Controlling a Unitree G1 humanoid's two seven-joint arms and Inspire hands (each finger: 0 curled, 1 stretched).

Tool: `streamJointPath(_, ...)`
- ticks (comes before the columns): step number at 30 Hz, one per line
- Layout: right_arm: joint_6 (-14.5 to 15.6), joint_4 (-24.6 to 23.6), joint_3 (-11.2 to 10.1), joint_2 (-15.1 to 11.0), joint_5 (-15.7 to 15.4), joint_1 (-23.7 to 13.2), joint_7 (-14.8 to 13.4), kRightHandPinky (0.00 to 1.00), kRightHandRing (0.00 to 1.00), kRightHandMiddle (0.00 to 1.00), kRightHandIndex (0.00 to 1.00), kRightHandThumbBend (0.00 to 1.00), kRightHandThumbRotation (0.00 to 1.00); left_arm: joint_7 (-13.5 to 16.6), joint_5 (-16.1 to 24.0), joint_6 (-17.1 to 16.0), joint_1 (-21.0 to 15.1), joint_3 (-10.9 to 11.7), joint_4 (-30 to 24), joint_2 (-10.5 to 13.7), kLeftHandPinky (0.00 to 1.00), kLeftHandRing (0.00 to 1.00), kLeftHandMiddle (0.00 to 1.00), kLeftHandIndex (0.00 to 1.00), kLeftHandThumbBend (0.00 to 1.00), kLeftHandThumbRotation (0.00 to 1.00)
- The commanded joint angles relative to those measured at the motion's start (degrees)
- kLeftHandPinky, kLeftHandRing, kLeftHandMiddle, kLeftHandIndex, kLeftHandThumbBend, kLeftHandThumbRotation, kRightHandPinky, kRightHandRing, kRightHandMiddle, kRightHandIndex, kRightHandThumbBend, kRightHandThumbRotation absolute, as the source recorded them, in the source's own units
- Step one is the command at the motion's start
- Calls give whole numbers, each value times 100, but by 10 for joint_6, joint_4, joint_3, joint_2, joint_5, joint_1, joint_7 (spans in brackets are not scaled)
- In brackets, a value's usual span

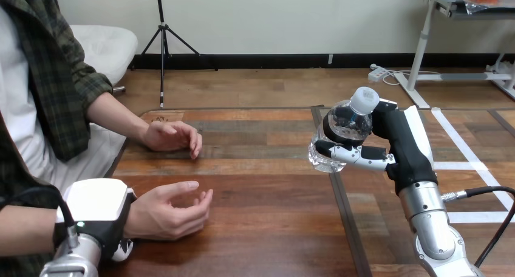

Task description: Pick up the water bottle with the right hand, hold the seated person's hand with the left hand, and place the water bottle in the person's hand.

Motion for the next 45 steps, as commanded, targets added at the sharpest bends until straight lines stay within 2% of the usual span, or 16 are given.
streamJointPath(1,-18,-38,-12,-6,11,-31,-9,39,44,49,48,71,0,-63,-16,6,7,-21,7,10,75,77,79,76,78,9)
streamJointPath(4,-17,-37,-13,-6,13,-31,-8,39,44,49,48,71,0,-89,-17,16,5,-21,1,7,76,77,79,76,77,8)
streamJointPath(14,-21,-34,-16,-6,17,-33,-5,38,44,48,48,72,0,-144,-11,36,-3,-31,-7,4,73,75,78,76,76,5)
streamJointPath(20,-19,-36,-17,-5,17,-32,-3,38,44,48,48,72,0,-144,-6,42,-6,-35,-4,0,73,76,78,77,75,2)
streamJointPath(28,-22,-36,-17,-6,14,-33,-5,38,43,48,48,72,0,-97,-13,33,-7,-36,21,-5,72,76,79,78,75,0)
streamJointPath(32,-21,-35,-18,-5,14,-34,-5,38,43,48,48,72,0,-86,-14,37,-8,-36,27,-9,71,75,78,77,74,0)
streamJointPath(36,-22,-35,-18,-6,12,-34,-7,38,43,48,48,72,0,-39,-15,31,-8,-35,44,-16,70,74,77,76,76,0)
streamJointPath(41,-20,-36,-17,-7,11,-34,-8,38,43,48,48,72,0,-4,-25,16,-10,-35,63,-16,66,70,72,70,77,0)
streamJointPath(44,-19,-36,-18,-7,12,-35,-6,38,43,48,48,72,0,41,-34,10,-9,-30,75,-23,63,66,68,66,78,0)
streamJointPath(45,-19,-36,-18,-7,11,-35,-7,38,43,48,48,72,0,40,-39,10,-10,-29,79,-24,62,65,67,65,78,0)
